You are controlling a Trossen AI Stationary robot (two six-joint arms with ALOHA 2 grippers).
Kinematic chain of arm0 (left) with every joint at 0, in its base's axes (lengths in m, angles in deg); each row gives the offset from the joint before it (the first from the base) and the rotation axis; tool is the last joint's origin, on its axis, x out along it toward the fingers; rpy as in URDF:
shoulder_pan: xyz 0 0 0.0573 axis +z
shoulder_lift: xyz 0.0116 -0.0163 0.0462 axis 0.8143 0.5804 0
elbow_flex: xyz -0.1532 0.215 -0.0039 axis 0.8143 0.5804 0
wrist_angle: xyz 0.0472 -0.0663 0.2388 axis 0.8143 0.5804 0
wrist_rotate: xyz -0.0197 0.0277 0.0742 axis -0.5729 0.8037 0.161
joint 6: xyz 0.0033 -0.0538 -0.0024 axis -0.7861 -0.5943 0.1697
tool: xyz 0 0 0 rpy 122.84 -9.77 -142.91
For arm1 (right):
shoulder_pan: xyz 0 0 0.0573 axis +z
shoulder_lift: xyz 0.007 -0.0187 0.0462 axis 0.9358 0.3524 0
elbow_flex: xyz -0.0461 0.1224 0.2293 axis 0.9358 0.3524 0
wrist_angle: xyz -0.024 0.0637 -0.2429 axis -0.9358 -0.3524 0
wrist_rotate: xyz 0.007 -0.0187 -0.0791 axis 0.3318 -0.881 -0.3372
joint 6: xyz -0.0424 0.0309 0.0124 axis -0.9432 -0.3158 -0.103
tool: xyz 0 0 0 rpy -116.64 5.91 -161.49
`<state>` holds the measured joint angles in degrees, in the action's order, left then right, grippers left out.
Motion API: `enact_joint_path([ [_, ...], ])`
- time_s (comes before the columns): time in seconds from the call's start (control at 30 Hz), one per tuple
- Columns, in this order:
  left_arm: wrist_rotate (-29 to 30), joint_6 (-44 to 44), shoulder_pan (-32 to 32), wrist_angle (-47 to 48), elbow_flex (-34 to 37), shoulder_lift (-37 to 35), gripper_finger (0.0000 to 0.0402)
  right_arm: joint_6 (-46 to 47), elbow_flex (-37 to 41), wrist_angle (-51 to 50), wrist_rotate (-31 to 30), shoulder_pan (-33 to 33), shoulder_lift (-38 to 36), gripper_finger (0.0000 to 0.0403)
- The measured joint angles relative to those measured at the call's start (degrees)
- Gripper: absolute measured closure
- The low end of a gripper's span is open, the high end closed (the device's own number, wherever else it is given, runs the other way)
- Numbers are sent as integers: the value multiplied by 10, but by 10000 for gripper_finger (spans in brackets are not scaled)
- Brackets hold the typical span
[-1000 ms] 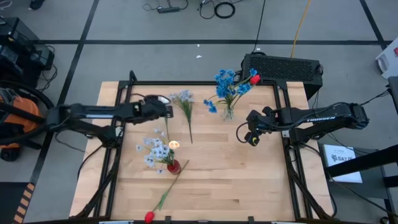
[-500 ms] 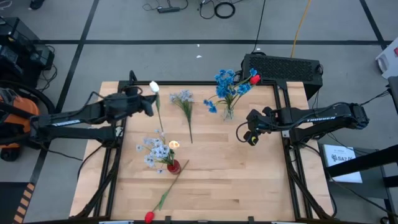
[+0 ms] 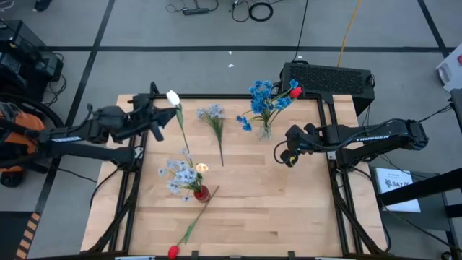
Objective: Sort flowers into vase by color
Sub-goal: Put the bottom white flower into the red vase
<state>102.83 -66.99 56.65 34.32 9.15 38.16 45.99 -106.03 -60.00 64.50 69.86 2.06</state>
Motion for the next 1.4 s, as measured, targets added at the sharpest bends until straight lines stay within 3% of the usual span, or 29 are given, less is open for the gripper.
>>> enact_joint_path([
  [0.17,11,-2,-50,-25,17,16,402,7,0,0,-2,0,0,403],
  [0.43,12,1,-72,-119,27,60,402,6,0,-1,-2,0,0,403],
  [1.0,0,-32,-127,-128,27,82,401,6,0,-1,-2,0,0,403],
  [1.4,12,55,-159,-158,27,96,401,7,0,5,-2,0,0,403],
])
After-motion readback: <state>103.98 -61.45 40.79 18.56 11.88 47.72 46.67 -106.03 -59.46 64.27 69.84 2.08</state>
